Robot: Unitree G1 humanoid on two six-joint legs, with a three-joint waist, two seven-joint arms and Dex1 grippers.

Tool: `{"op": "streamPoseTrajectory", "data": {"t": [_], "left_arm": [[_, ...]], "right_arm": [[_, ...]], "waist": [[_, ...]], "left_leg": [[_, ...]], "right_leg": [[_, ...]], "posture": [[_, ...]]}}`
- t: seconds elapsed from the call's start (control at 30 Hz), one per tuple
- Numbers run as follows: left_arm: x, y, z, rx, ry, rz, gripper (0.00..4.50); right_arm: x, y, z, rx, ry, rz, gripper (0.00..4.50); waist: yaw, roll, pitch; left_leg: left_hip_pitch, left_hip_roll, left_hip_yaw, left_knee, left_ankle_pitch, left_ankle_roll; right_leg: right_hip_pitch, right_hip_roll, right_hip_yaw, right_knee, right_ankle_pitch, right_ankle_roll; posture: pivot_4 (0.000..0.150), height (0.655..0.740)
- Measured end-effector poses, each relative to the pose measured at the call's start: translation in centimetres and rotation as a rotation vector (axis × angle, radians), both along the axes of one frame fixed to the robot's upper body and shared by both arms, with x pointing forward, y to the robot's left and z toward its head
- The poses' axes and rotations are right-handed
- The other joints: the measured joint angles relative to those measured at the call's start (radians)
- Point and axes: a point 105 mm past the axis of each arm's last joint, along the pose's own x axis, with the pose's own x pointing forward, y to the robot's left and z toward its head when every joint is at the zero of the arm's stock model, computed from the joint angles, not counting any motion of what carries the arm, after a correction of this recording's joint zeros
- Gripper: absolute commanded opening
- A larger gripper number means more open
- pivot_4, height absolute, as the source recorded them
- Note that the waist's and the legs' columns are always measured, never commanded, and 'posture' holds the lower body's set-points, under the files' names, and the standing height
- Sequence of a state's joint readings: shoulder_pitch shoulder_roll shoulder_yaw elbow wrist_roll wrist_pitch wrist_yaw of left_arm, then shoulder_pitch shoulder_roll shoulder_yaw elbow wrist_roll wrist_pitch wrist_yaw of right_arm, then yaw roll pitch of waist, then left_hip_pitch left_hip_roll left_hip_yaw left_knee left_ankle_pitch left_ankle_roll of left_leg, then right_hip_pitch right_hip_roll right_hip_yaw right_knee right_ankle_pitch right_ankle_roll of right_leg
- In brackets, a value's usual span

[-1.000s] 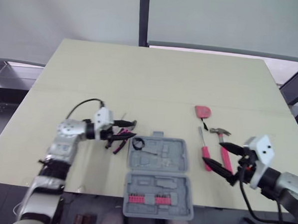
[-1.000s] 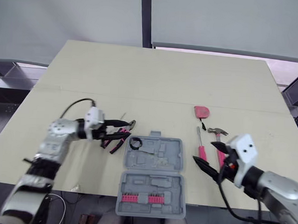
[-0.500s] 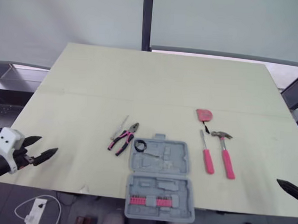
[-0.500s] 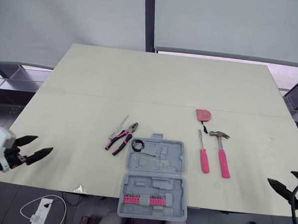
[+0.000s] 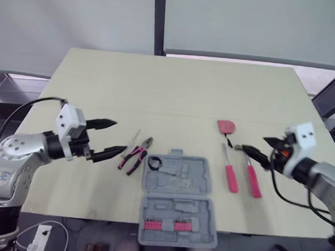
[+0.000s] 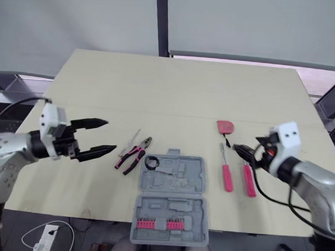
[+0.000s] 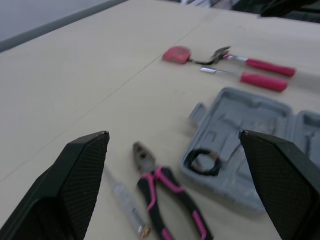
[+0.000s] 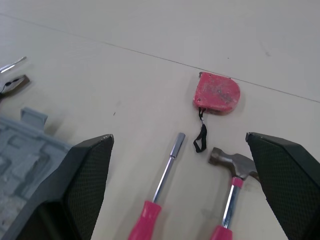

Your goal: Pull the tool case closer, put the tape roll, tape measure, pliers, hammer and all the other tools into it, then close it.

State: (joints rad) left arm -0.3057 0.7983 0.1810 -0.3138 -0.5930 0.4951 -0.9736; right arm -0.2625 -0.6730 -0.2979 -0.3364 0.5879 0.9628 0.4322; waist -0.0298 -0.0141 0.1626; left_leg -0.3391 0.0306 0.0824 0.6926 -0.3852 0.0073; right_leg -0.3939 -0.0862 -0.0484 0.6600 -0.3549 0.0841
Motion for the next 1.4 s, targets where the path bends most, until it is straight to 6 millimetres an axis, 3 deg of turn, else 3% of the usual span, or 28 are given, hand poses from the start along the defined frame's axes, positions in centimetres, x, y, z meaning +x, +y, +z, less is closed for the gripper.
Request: {"op": "streamPoseTrajectory", "data": {"t": [0.17,0.27,0.4,0.63,0.73,0.8,1.23,1.33,1.4], "left_arm": [[-0.2,-3.4,2.8,-0.05,-0.057,-0.148,4.46],[0.0,-4.5,2.9,-0.051,-0.069,-0.205,4.46],[0.5,-5.1,2.5,-0.064,-0.054,-0.231,4.46],[0.6,-5.4,2.7,-0.071,-0.074,-0.234,4.46],[0.7,-5.3,2.7,-0.066,-0.085,-0.221,4.5],[0.8,-5.3,2.7,-0.062,-0.098,-0.213,4.5],[1.1,-5.6,2.9,-0.068,-0.13,-0.194,4.5],[1.1,-5.8,3.0,-0.074,-0.132,-0.201,4.5],[1.1,-5.9,3.2,-0.07,-0.143,-0.206,4.5]], "right_arm": [[3.0,1.0,-2.3,-0.016,0.096,-0.091,4.5],[5.3,1.2,-3.6,-0.013,0.122,-0.159,4.5],[8.0,1.0,-4.8,0.005,0.148,-0.242,4.5],[10.5,0.8,-6.2,-0.051,0.156,-0.28,4.5],[11.0,0.8,-7.0,-0.068,0.175,-0.282,3.7],[11.3,0.8,-7.3,-0.075,0.179,-0.283,2.78],[11.8,1.9,-7.7,-0.095,0.182,-0.234,2.78],[12.0,2.1,-7.8,-0.105,0.177,-0.225,1.89],[12.1,2.5,-7.8,-0.101,0.174,-0.216,0.92]], "waist": [[0.002,0.0,0.0],[0.0,0.001,0.001],[-0.004,0.003,0.002],[-0.015,0.004,0.003],[-0.018,0.005,0.003],[-0.023,0.005,0.003],[-0.029,0.008,0.005],[-0.03,0.008,0.005],[-0.029,0.008,0.005]], "left_leg": [[-0.003,0.0,0.0,0.003,0.0,0.0],[-0.004,0.0,0.0,0.005,0.0,0.001],[-0.005,0.001,0.0,0.005,0.001,0.0],[-0.007,0.002,-0.001,0.005,0.001,0.0],[-0.008,0.002,-0.002,0.006,0.001,0.001],[-0.009,0.002,-0.002,0.006,0.001,0.001],[-0.011,0.002,-0.005,0.006,0.001,0.0],[-0.011,0.002,-0.005,0.007,0.001,0.0],[-0.011,0.002,-0.006,0.007,0.002,0.0]], "right_leg": [[0.0,0.002,0.0,-0.001,0.0,0.0],[-0.001,0.003,0.0,0.0,0.0,0.0],[-0.002,0.004,0.0,0.0,0.0,0.0],[-0.004,0.004,0.0,0.0,0.0,0.0],[-0.004,0.004,-0.001,0.0,0.0,0.001],[-0.004,0.004,-0.001,0.0,0.0,0.001],[-0.004,0.004,-0.003,0.0,0.0,0.001],[-0.004,0.004,-0.003,0.0,0.0,0.001],[-0.004,0.004,-0.003,0.0,0.0,0.001]], "posture": [[0.15,0.74],[0.15,0.74],[0.15,0.74],[0.15,0.74],[0.15,0.74],[0.15,0.74],[0.15,0.74],[0.15,0.74],[0.15,0.74]]}}
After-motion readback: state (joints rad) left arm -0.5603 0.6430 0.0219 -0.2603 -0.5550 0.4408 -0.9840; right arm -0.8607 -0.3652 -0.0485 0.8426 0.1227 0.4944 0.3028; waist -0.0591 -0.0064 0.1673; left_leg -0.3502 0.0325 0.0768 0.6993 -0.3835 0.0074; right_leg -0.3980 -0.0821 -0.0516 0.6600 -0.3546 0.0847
